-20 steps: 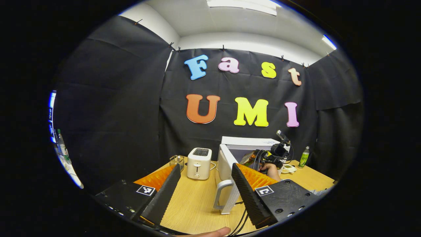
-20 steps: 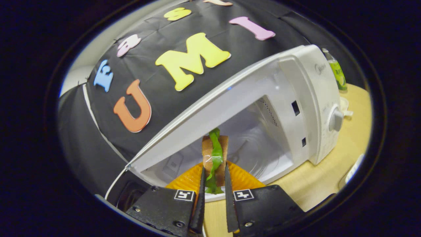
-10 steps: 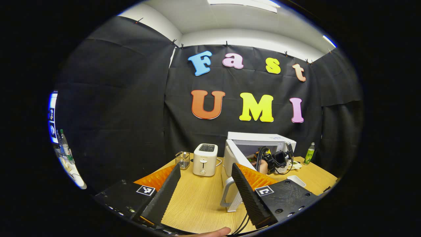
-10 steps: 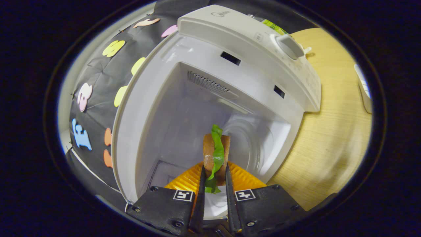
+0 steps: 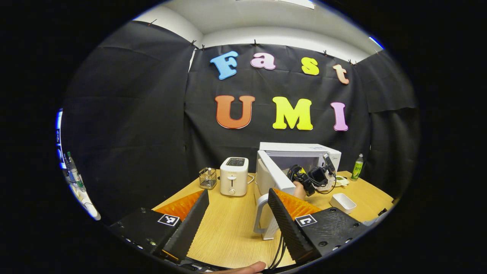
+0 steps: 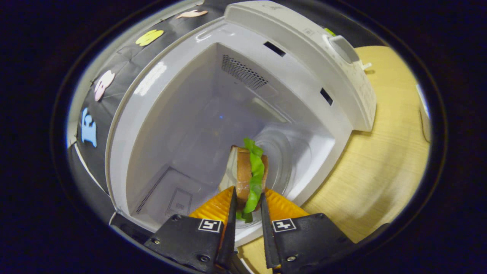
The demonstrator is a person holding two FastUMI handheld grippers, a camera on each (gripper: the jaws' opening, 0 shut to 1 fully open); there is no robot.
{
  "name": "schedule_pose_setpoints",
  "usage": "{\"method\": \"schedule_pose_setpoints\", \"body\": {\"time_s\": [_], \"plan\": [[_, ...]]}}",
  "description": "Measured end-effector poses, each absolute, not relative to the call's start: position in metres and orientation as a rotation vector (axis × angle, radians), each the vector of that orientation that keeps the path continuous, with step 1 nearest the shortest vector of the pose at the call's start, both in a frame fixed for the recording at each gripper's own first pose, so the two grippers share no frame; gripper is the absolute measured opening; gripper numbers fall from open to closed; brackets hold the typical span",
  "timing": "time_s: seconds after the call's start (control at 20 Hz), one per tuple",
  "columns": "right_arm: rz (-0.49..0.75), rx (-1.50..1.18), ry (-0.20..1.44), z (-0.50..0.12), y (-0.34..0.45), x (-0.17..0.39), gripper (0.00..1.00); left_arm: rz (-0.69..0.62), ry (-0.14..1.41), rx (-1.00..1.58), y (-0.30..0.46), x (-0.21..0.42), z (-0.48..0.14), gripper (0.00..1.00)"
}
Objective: Open the microwave oven with the left hand, put the food in, and close the microwave oven.
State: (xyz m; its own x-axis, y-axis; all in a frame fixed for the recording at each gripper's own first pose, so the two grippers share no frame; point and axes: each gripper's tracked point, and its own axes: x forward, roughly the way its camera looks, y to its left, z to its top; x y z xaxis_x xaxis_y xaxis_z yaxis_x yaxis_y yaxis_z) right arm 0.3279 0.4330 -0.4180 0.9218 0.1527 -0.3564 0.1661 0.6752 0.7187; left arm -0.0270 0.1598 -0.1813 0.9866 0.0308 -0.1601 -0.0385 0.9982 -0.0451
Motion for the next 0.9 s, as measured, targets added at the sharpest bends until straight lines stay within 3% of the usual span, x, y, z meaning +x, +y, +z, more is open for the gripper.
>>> {"method": "schedule_pose_setpoints", "body": {"time_s": [0.1, 0.2, 0.4, 0.45, 0.5, 0.55, 0.6, 0.65, 0.7, 0.75, 0.8, 0.9], "plan": [[0.011, 0.736, 0.405, -0.420, 0.437, 0.326, 0.42, 0.033, 0.145, -0.037, 0.159, -0.027, -0.177, 0.94], [0.011, 0.644, 0.404, -0.417, 0.439, 0.324, 0.40, 0.034, 0.138, -0.022, 0.159, -0.031, -0.176, 0.94], [-0.006, 0.410, 0.442, -0.419, 0.441, 0.317, 0.74, 0.048, 0.129, 0.002, 0.160, -0.033, -0.176, 0.94], [-0.009, 0.351, 0.447, -0.421, 0.441, 0.317, 0.79, 0.053, 0.129, -0.001, 0.162, -0.034, -0.178, 0.94], [0.003, 0.300, 0.452, -0.421, 0.443, 0.315, 0.77, 0.064, 0.130, -0.004, 0.165, -0.035, -0.178, 0.94], [0.010, 0.243, 0.464, -0.423, 0.442, 0.313, 0.89, 0.090, 0.126, -0.002, 0.171, -0.038, -0.178, 0.95], [0.014, 0.183, 0.482, -0.426, 0.440, 0.310, 0.90, 0.123, 0.115, 0.002, 0.178, -0.039, -0.177, 0.86], [0.027, 0.128, 0.511, -0.430, 0.440, 0.307, 0.90, 0.152, 0.105, 0.010, 0.186, -0.041, -0.176, 0.96], [0.044, 0.087, 0.543, -0.434, 0.439, 0.302, 0.97, 0.159, 0.101, 0.014, 0.188, -0.044, -0.176, 0.96], [0.062, 0.055, 0.583, -0.441, 0.439, 0.296, 0.91, 0.166, 0.100, 0.015, 0.189, -0.046, -0.175, 0.97], [0.084, 0.031, 0.628, -0.447, 0.439, 0.289, 0.97, 0.178, 0.098, 0.009, 0.191, -0.048, -0.174, 0.96], [0.140, -0.005, 0.694, -0.454, 0.442, 0.275, 0.97, 0.195, 0.095, -0.009, 0.196, -0.054, -0.172, 0.96]]}}
